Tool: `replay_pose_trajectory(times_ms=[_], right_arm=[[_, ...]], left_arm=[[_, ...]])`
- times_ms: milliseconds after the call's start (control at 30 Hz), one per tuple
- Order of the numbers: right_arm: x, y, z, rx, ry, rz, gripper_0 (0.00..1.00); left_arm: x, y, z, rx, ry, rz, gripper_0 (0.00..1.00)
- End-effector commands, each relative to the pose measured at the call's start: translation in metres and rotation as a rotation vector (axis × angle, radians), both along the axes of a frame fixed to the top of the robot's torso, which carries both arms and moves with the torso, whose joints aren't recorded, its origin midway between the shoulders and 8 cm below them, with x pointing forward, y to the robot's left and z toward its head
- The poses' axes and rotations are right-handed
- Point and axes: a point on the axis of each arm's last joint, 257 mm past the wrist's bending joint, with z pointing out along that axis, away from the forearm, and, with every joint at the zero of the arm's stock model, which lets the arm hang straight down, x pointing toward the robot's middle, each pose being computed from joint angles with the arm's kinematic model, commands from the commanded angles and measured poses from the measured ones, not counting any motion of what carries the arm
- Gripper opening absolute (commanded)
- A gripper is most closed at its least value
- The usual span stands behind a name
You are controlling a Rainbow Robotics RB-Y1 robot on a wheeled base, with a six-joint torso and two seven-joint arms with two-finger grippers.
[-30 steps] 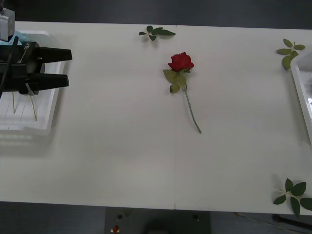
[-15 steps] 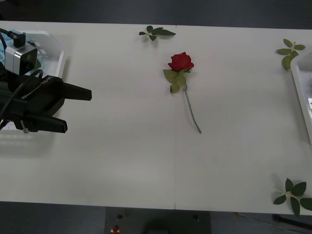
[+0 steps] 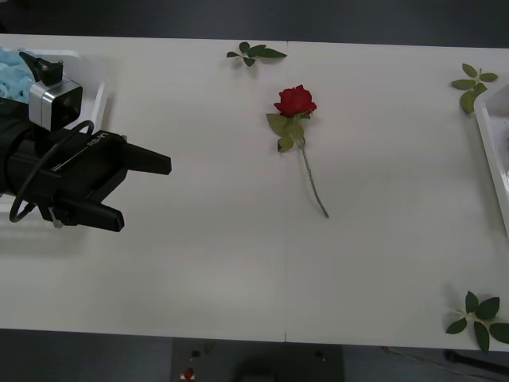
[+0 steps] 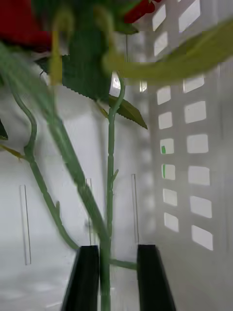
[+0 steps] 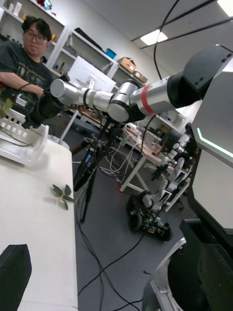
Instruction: Put the red flowers into the right box and the blue flowers into the left box
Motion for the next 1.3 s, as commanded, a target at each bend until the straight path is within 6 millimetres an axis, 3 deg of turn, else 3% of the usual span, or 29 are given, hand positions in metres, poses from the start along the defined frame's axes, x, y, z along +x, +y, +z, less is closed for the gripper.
replay_pose_trajectory(times_ms=[33, 233, 400, 533, 800, 900, 1067, 1300], right_arm=[[0.008, -0.009, 0.024, -0.015, -0.050, -0.020, 0.71], [0.007, -0.008, 0.023, -0.010, -0.048, -0.016, 0.72], [0.007, 0.004, 0.026, 0.062, -0.051, 0.003, 0.72], [0.012, 0.031, 0.057, 0.136, -0.044, 0.095, 0.72], [0.005, 0.130, 0.169, 0.256, -0.018, 0.431, 0.72], [-0.004, 0.174, 0.206, 0.293, -0.014, 0.546, 0.72], [-0.019, 0.251, 0.235, 0.430, 0.046, 0.612, 0.72], [-0.014, 0.322, 0.230, 0.527, 0.091, 0.549, 0.72]], left_arm=[[-0.007, -0.002, 0.013, 0.006, -0.067, -0.042, 1.00], [-0.015, 0.000, 0.010, 0.014, -0.065, -0.074, 1.00], [-0.025, -0.003, 0.000, 0.027, -0.035, -0.116, 1.00], [-0.016, -0.008, 0.002, 0.017, -0.032, -0.074, 1.00], [0.012, -0.045, -0.012, 0.028, -0.001, 0.069, 1.00], [0.035, -0.053, -0.017, 0.084, -0.076, 0.188, 1.00], [0.070, -0.047, -0.033, 0.246, -0.324, 0.338, 1.00], [0.106, -0.019, -0.066, 0.511, -0.685, 0.390, 1.00]])
